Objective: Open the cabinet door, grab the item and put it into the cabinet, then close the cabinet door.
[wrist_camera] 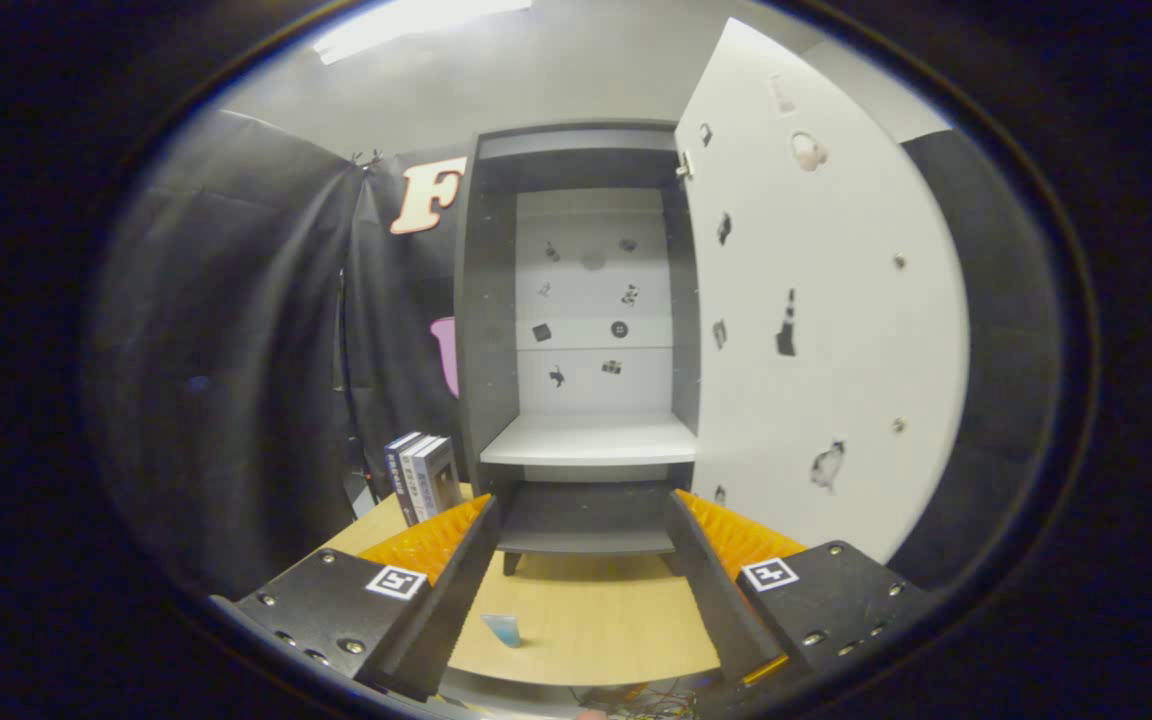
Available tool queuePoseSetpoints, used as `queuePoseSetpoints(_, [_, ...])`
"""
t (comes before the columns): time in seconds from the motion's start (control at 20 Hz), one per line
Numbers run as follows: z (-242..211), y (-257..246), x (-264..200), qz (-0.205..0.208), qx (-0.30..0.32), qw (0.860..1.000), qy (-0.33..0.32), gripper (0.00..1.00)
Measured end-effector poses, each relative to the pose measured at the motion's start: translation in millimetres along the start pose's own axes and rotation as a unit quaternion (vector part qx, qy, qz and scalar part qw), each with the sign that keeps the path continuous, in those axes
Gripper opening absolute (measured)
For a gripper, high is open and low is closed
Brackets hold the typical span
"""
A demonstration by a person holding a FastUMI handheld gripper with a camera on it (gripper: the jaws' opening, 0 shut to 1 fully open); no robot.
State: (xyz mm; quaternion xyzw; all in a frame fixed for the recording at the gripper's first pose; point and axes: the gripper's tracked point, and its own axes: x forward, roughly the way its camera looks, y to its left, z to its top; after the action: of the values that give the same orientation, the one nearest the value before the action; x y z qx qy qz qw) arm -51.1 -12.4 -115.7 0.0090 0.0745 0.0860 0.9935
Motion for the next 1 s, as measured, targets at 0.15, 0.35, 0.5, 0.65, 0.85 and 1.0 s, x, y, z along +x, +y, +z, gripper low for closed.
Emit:
queuePoseSetpoints(0.15, [-44.5, 27.2, 37.7, 0.022, 0.003, 0.999, 0.044, 0.99])
queuePoseSetpoints(0.35, [-103.0, 51.1, 78.8, 0.041, 0.01, 0.995, 0.095, 0.99])
queuePoseSetpoints(0.5, [-148.7, 60.8, 98.5, 0.047, 0.014, 0.989, 0.136, 0.99])
queuePoseSetpoints(0.65, [-185.7, 69.2, 112.9, 0.054, 0.014, 0.984, 0.169, 0.99])
queuePoseSetpoints(0.85, [-231.0, 75.9, 126.6, 0.053, 0.017, 0.976, 0.209, 0.99])
queuePoseSetpoints(1.0, [-265.0, 79.3, 130.5, 0.056, 0.024, 0.969, 0.238, 0.99])
